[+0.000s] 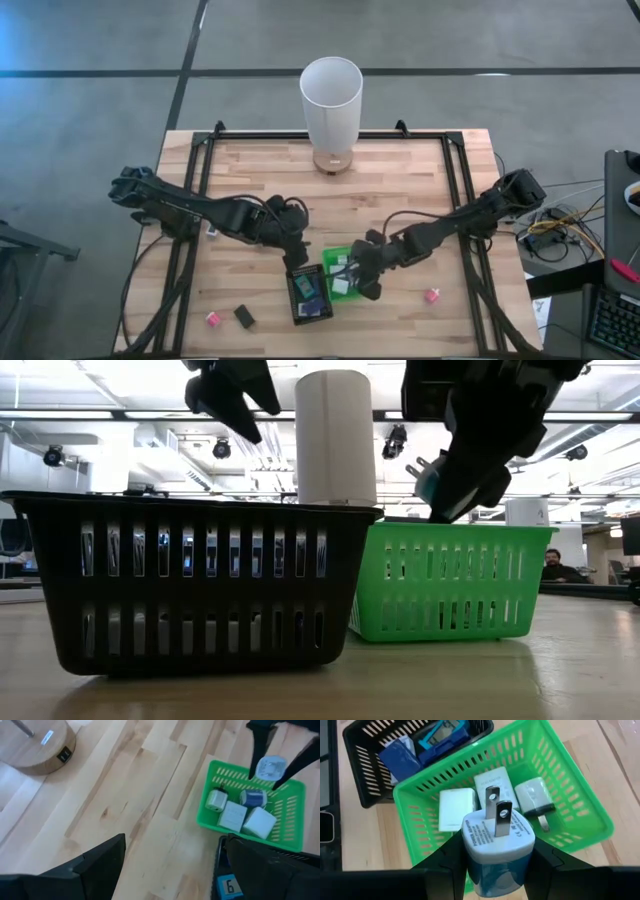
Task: Pick & Place Office items
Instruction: Put the right blue charger adapter into the green bin
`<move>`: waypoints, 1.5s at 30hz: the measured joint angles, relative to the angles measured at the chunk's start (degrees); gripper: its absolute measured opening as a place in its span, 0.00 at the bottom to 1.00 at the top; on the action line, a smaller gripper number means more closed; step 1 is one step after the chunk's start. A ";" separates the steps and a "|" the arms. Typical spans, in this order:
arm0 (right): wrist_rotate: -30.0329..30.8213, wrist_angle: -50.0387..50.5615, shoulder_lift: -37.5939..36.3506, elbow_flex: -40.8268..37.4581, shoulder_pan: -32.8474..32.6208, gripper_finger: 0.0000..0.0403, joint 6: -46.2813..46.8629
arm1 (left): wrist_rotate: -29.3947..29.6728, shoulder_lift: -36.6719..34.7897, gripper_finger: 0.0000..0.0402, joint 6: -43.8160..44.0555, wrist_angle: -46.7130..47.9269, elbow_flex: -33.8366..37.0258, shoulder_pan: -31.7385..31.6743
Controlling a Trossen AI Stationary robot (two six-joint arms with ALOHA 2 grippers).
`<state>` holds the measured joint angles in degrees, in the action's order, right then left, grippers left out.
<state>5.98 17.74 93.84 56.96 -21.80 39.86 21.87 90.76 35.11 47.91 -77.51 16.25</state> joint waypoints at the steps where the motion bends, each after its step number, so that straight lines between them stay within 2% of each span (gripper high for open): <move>1: 0.00 -0.20 0.00 -0.04 0.00 0.32 -0.14 | 0.00 0.03 0.85 0.32 0.05 0.16 0.00; 21: -0.55 -3.04 0.08 -0.36 -0.04 0.32 -1.22 | -0.06 0.05 0.85 2.86 -0.08 1.09 0.11; 27: -8.15 -9.14 5.63 0.01 0.64 0.32 -4.09 | -0.18 0.05 0.85 3.06 -0.30 1.09 0.11; 31: -12.08 -8.04 10.16 3.61 1.90 0.32 -5.67 | -0.15 0.05 0.85 3.06 -0.37 1.10 0.11; 36: -11.44 -0.51 13.09 9.89 2.25 0.32 -8.33 | -0.17 0.05 0.85 3.06 -0.31 1.78 0.11; 43: -5.31 2.15 13.72 13.12 2.25 0.32 -9.07 | -0.18 0.05 0.85 3.08 -0.24 2.00 0.14; 45: -4.31 2.39 13.78 13.12 2.20 0.40 -8.55 | -0.15 0.05 0.85 3.20 -0.24 2.00 0.15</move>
<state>1.67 20.13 107.62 70.08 -19.60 31.31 21.71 90.80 38.31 47.67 -75.50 16.40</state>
